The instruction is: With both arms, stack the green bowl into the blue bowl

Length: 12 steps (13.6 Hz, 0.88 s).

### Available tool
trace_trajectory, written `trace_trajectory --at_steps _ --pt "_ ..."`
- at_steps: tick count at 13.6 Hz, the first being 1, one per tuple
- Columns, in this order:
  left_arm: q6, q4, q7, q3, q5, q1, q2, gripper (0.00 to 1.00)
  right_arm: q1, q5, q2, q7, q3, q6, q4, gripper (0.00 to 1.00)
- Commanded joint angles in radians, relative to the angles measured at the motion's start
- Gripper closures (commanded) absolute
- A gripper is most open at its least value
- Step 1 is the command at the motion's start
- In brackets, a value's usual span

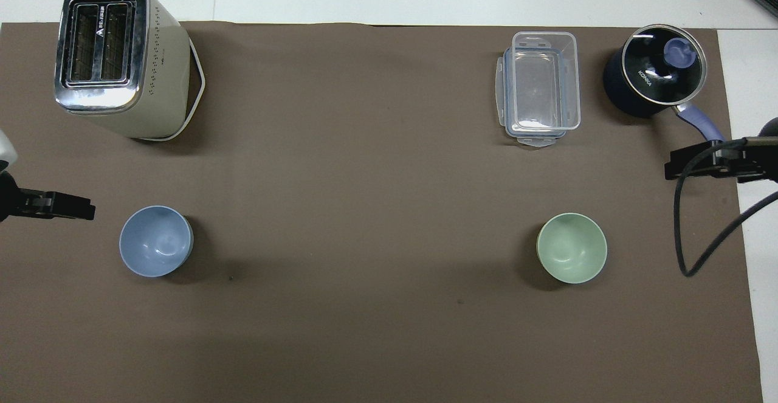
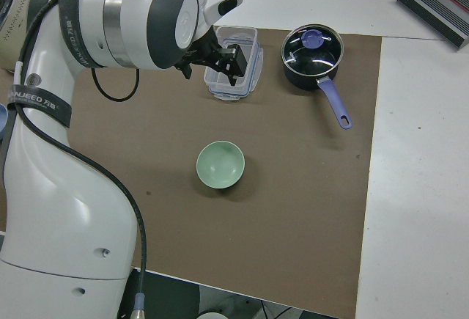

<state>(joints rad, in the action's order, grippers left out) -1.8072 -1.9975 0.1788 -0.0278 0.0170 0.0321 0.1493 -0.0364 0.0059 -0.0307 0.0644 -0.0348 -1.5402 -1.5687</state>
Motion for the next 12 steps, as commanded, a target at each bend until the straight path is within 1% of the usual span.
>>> trace_trajectory --at_steps 1,4,9,11,12 --pt "-0.101 -0.144 0.018 0.003 0.008 0.008 0.076 0.00 0.004 0.005 -0.011 0.000 0.006 0.002 -0.010 0.00" --pt "-0.145 -0.222 0.018 0.003 0.008 -0.003 0.096 0.00 0.003 0.005 -0.009 0.000 0.006 0.000 -0.008 0.00" --pt "-0.293 -0.404 0.016 0.006 0.008 -0.014 0.153 0.00 0.003 0.003 -0.009 0.000 0.006 -0.001 -0.008 0.00" --pt "-0.326 -0.443 0.016 0.008 0.008 -0.015 0.153 0.00 0.003 0.005 -0.009 0.002 0.006 -0.003 -0.008 0.00" --pt "-0.352 -0.463 0.014 0.008 0.008 -0.033 0.153 0.00 0.003 0.003 -0.009 0.002 0.006 -0.003 -0.008 0.00"
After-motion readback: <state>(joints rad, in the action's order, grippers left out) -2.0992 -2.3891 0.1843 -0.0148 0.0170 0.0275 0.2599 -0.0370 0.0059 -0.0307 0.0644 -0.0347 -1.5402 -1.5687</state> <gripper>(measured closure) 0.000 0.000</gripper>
